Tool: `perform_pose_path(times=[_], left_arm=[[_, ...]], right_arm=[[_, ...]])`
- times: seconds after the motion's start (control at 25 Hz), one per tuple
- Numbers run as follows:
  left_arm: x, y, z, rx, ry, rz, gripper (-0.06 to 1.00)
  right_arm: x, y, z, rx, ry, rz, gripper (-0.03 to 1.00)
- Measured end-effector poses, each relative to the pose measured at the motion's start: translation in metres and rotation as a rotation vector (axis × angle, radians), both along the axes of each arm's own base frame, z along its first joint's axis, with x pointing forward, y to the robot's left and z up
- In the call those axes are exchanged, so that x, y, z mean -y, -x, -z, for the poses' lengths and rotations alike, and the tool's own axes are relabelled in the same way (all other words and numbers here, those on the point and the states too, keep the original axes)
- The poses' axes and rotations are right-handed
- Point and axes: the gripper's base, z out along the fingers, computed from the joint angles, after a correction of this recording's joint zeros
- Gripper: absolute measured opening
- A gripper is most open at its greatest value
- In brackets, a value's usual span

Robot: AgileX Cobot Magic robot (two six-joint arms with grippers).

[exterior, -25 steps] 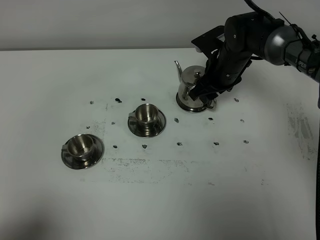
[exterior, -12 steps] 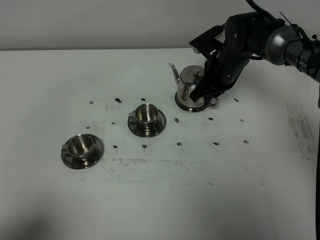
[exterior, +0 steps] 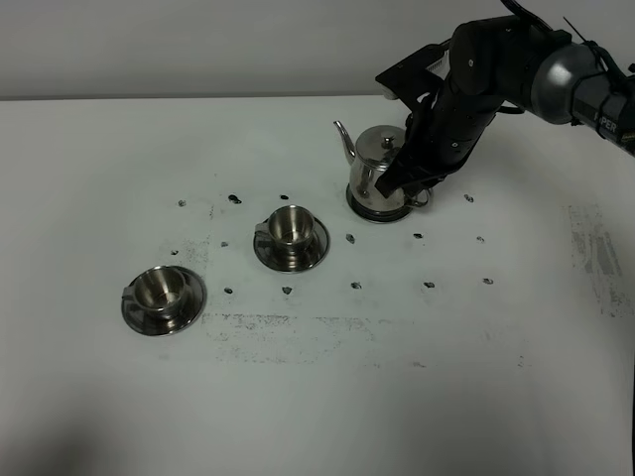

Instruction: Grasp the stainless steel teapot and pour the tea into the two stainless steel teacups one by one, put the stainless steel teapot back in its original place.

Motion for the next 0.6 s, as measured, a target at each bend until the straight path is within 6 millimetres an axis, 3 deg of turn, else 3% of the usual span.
perform_pose_path(times=[0.36, 0.6], left_arm=[[0.000, 0.000, 0.000, 0.000, 0.000, 0.000, 0.33], [0.000, 0.000, 0.000, 0.000, 0.000, 0.000, 0.33]], right_arm=[[-0.006, 0.003, -0.022, 0.058, -0.045, -0.010, 0.17], [-0.034, 0.028, -0.055, 0.115, -0.048, -0.155, 0.17]])
